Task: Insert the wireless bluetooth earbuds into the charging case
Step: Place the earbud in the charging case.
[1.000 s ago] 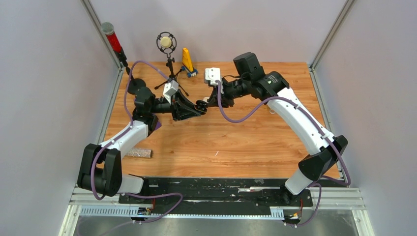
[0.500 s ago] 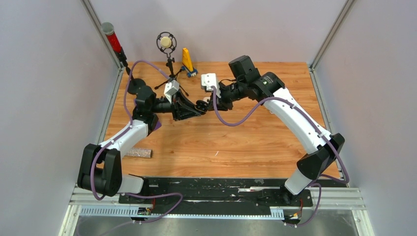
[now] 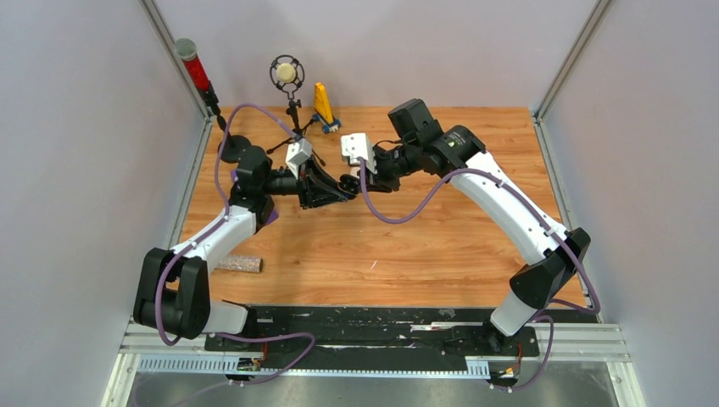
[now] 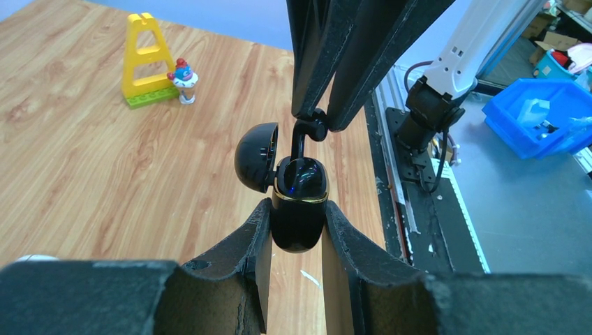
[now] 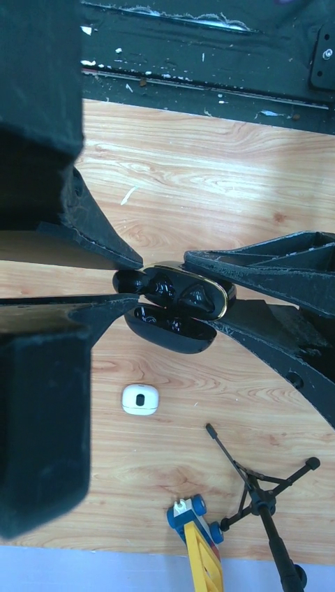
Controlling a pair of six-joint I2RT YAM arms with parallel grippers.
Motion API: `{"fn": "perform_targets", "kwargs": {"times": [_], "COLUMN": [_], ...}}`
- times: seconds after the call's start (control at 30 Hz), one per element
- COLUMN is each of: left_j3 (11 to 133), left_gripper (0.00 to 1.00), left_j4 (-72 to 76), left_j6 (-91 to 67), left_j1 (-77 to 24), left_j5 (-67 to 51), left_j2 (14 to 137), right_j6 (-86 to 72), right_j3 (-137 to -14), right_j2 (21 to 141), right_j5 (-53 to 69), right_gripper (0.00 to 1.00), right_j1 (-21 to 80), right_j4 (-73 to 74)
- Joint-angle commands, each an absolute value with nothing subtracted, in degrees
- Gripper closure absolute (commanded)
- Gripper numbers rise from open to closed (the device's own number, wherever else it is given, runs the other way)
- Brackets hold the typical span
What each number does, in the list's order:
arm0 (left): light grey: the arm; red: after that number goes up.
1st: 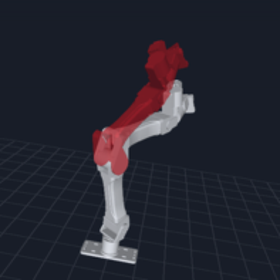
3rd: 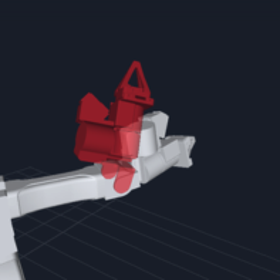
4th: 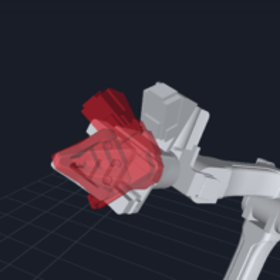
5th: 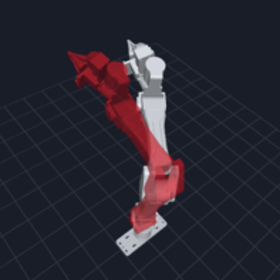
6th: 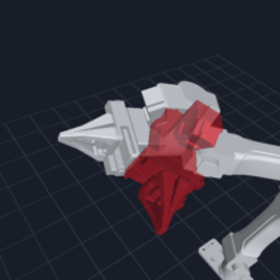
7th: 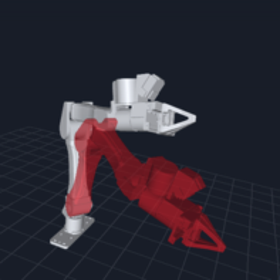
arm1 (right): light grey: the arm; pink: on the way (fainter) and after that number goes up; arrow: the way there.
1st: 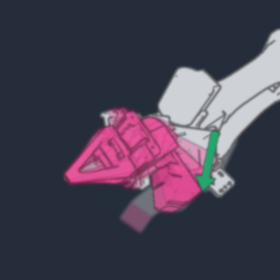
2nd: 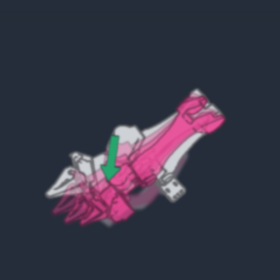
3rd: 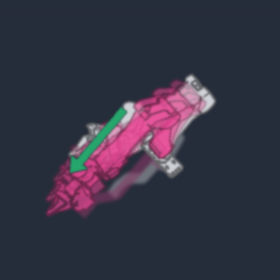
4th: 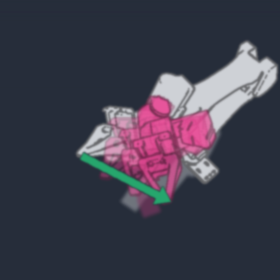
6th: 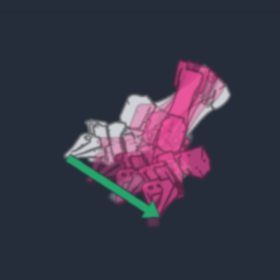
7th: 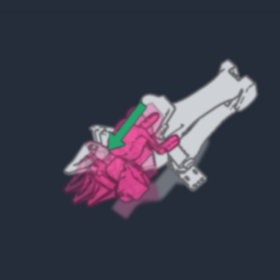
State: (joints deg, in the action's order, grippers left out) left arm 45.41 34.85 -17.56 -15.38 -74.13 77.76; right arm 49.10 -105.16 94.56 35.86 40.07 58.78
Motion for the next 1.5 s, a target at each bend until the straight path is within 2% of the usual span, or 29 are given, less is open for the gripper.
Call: {"fn": "perform_targets", "kwargs": {"times": [0.0,0.63,0.83,1.17,1.47], "left_j3": [48.1,48.5,48.5,48.5,48.7], "left_gripper": [1.00,1.00,1.00,1.00,1.00], "left_j4": [33.9,31.4,31.4,31.4,31.4], "left_j6": [-14.9,-13.2,-13.1,-13.1,-13.2], "left_j1": [-15.7,-16.3,-16.3,-16.3,-16.3], "left_j5": [-74.8,-75.0,-75.0,-75.1,-75.3], "left_j2": [77.1,77.1,77.0,76.8,76.6], "right_j6": [51.8,51.6,51.1,49.2,47.5], "right_j3": [-107.8,-108.1,-108.2,-110.1,-114.1], "right_j2": [94.9,96.6,96.7,95.9,94.6], "right_j5": [35.1,36.8,36.5,36.3,36.8], "right_gripper": [0.82,0.81,0.78,0.64,0.64], "right_j1": [40.5,41.9,42.0,41.9,41.9], "right_j4": [60.4,60.8,60.2,58.8,59.5]}}
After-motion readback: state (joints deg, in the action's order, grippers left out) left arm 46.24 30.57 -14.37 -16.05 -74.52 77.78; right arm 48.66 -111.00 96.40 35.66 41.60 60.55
